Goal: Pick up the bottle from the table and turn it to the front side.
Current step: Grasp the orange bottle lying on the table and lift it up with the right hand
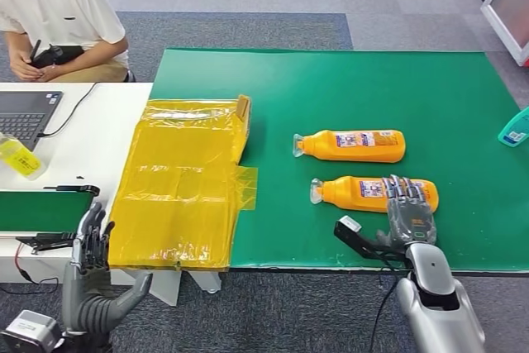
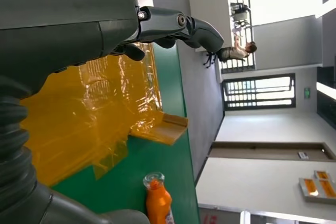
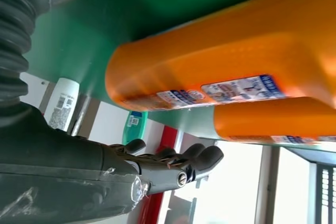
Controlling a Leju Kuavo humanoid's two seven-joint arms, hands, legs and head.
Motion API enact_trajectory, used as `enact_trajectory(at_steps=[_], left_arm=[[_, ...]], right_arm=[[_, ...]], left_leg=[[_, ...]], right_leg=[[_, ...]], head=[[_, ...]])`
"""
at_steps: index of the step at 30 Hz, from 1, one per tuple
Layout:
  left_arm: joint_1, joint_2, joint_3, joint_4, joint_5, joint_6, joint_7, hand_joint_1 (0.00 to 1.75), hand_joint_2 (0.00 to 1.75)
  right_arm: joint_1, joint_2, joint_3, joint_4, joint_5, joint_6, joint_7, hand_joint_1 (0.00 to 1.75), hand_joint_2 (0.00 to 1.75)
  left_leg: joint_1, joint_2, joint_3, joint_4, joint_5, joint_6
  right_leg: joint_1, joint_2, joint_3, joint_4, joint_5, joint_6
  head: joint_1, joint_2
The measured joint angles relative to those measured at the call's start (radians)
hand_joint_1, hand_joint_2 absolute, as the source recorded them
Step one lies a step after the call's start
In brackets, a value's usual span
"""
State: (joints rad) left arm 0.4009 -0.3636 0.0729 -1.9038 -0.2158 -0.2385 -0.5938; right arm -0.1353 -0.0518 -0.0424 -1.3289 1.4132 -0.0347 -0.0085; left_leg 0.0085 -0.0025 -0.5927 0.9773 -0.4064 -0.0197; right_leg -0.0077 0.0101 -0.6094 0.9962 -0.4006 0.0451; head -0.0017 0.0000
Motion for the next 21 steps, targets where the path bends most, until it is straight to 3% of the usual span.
enact_trajectory(at_steps=[5, 9, 15, 21], left_arm=[[0.006, 0.035, -0.057, -0.005, 0.01, -0.079, -0.084, 0.0, 1.75], [0.003, 0.13, -0.177, -0.042, 0.003, 0.039, -0.105, 0.0, 1.75], [-0.022, 0.219, -0.326, -0.046, -0.044, 0.119, -0.106, 0.0, 1.75], [-0.043, 0.269, -0.403, -0.046, -0.042, 0.135, -0.106, 0.0, 1.75]], right_arm=[[-0.099, -0.07, 0.0, 0.173, -0.129, 0.07, -0.055, 0.0, 1.75], [-0.201, -0.123, 0.009, 0.326, -0.183, 0.055, -0.07, 0.0, 1.75], [-0.327, -0.134, 0.065, 0.486, -0.173, 0.076, -0.069, 0.0, 1.75], [-0.408, -0.135, 0.116, 0.591, -0.174, 0.091, -0.073, 0.0, 1.75]], left_leg=[[-0.001, 0.0, 0.0, 0.0, 0.001, 0.001], [-0.001, 0.0, 0.001, 0.0, 0.001, 0.001], [-0.001, 0.0, 0.004, 0.0, 0.002, 0.001], [-0.001, 0.0, 0.006, 0.0, 0.002, 0.001]], right_leg=[[-0.001, 0.0, 0.0, 0.0, 0.001, 0.001], [-0.001, 0.0, 0.002, 0.0, 0.001, 0.001], [-0.001, 0.001, 0.003, 0.0, 0.003, 0.001], [-0.001, 0.001, 0.005, 0.0, 0.004, 0.001]], head=[[0.0, 0.0], [0.0, 0.0], [0.0, 0.0], [0.0, 0.0]])
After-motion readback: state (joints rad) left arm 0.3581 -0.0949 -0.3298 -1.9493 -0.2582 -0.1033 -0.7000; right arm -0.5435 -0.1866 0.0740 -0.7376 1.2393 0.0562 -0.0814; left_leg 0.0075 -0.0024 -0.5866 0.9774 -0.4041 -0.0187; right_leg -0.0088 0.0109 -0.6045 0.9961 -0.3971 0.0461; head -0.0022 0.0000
